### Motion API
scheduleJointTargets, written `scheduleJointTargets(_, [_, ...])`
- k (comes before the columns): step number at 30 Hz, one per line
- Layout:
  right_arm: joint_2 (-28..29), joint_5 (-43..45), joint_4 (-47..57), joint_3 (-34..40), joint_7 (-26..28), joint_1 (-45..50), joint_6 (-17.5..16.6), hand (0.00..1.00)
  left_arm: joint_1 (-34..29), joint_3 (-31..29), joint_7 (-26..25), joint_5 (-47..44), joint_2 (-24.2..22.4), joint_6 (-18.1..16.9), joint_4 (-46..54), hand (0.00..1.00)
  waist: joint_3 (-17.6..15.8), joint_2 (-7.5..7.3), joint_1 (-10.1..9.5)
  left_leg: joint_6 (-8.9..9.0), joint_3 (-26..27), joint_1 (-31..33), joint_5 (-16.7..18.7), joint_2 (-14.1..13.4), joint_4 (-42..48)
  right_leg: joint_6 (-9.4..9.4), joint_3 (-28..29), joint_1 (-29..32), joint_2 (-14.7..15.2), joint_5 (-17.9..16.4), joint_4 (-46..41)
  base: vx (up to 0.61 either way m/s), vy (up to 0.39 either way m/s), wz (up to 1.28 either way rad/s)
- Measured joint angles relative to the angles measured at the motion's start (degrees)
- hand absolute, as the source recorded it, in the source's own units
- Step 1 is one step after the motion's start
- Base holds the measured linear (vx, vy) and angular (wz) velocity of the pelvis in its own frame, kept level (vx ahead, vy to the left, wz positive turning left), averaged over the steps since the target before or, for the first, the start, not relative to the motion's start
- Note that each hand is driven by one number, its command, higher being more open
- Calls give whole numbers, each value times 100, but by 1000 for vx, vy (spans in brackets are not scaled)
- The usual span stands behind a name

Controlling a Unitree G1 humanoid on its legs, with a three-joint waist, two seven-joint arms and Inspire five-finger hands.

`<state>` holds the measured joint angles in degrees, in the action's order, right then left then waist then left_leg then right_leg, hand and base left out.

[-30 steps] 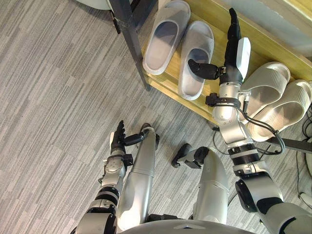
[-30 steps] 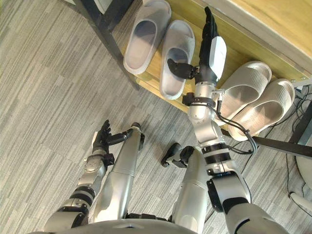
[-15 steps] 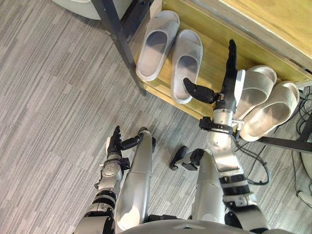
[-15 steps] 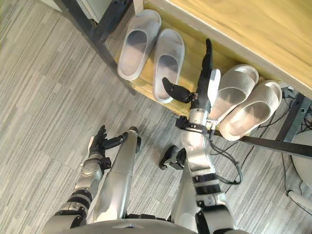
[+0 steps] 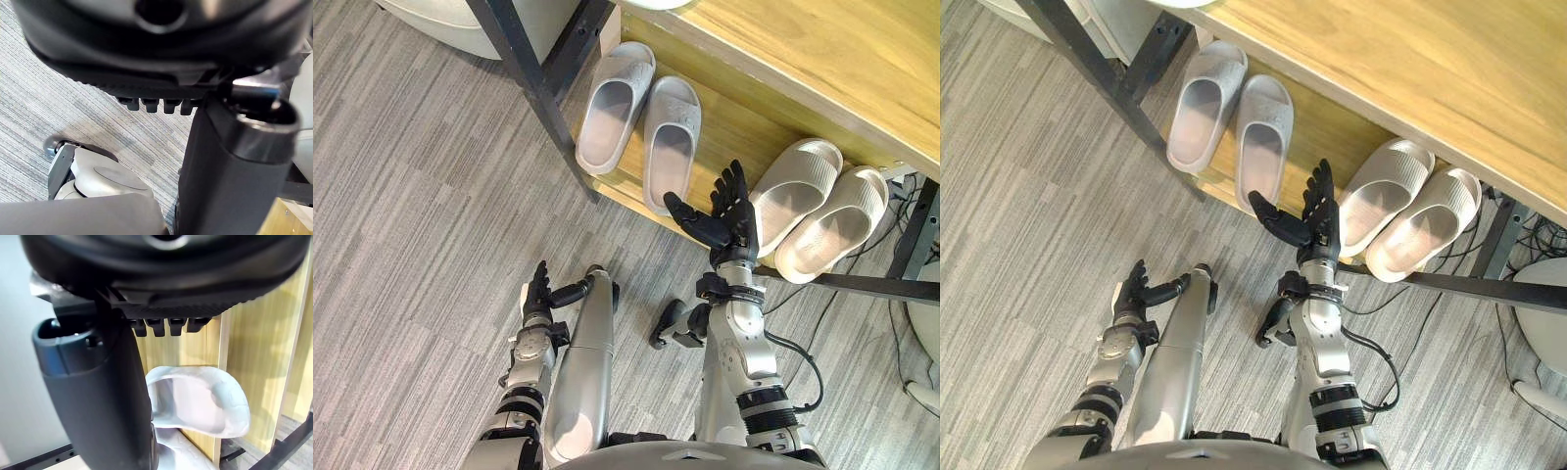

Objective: Organize the slippers on the shoe rack

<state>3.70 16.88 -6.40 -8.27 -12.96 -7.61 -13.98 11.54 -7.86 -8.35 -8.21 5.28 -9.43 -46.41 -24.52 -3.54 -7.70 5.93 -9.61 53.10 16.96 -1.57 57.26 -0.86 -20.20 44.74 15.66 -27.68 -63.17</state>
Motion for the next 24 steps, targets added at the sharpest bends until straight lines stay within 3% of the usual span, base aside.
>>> scheduleJointTargets(9, [-42, 776, -357, -990, 482, -266, -24, 100, -23, 1, 1, 3, -34, 0, -5, 100, 77, -21, -9, 8, -29, -94, -6, 24, -111, 3, -64, -125, 15, -1, 89, 17, 45, 3])
scheduleJointTargets(24, [-84, 1473, -805, -838, 181, -1001, -90, 100, -29, -13, -79, 2, -73, -2, -5, 100, 73, -11, 4, 108, -176, -133, -175, 102, -356, -3, -235, -186, 66, -4, 167, -3, 30, 6])
